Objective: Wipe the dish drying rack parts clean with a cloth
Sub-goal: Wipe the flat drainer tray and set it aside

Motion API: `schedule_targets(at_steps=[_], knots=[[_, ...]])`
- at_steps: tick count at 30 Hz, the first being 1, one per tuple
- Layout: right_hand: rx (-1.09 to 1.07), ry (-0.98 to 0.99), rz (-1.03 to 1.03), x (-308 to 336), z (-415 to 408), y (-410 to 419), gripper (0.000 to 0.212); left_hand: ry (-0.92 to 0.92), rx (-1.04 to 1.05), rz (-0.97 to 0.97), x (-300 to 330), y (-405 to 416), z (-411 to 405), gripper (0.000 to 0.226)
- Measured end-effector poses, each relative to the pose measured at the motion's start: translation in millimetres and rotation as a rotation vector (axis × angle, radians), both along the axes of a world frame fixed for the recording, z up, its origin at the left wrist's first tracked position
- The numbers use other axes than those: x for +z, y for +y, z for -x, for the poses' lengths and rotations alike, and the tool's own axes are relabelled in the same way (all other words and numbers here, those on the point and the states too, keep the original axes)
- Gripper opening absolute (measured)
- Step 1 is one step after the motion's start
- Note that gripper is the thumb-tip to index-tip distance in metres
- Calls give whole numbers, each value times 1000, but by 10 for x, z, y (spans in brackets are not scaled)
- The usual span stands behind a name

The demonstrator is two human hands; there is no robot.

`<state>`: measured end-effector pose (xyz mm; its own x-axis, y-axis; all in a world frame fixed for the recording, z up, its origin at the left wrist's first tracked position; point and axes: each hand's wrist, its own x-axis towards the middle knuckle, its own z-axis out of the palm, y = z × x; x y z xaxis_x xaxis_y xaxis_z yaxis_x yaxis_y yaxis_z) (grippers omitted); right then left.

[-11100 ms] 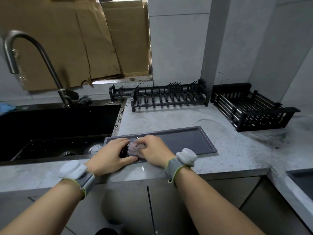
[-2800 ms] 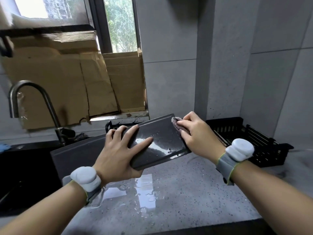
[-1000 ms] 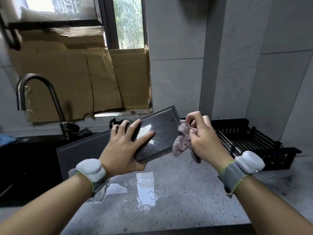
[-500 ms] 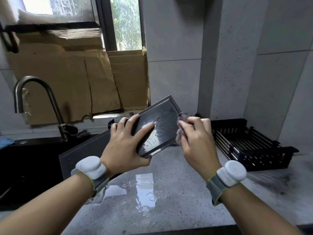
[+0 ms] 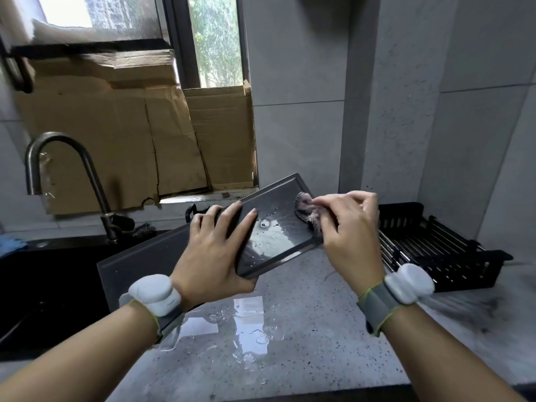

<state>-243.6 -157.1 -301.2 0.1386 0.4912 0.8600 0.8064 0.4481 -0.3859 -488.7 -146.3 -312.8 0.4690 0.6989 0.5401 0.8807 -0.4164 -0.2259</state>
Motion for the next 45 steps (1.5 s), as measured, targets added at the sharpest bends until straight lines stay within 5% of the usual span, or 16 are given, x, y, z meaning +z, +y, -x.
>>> schedule_targets(at_steps=[8, 17, 23, 29, 33, 35, 39, 45], knots=[[-115, -208, 90, -150, 175, 0, 41, -28, 24, -16, 94, -33, -103, 114], [320, -334, 45, -375, 558, -76, 36, 16, 76, 51, 43, 20, -162, 109], [88, 65, 17, -46, 321, -9, 41, 40, 54, 31, 36, -17, -47, 112], [-20, -104, 87, -157, 335, 64, 47, 91, 18, -58, 158, -67, -109, 111], [227, -215, 150, -230, 405, 14, 45, 120, 51, -29, 95, -25, -75, 110], [296, -169, 138, -165, 384, -5, 43, 122, 68, 0, 57, -3, -35, 109], [50, 87, 23, 119, 258, 99, 45, 136, 40, -28, 19, -25, -5, 110], [130, -98, 98, 55, 513, 182, 43, 115, 2, -97, 116, -59, -180, 106]])
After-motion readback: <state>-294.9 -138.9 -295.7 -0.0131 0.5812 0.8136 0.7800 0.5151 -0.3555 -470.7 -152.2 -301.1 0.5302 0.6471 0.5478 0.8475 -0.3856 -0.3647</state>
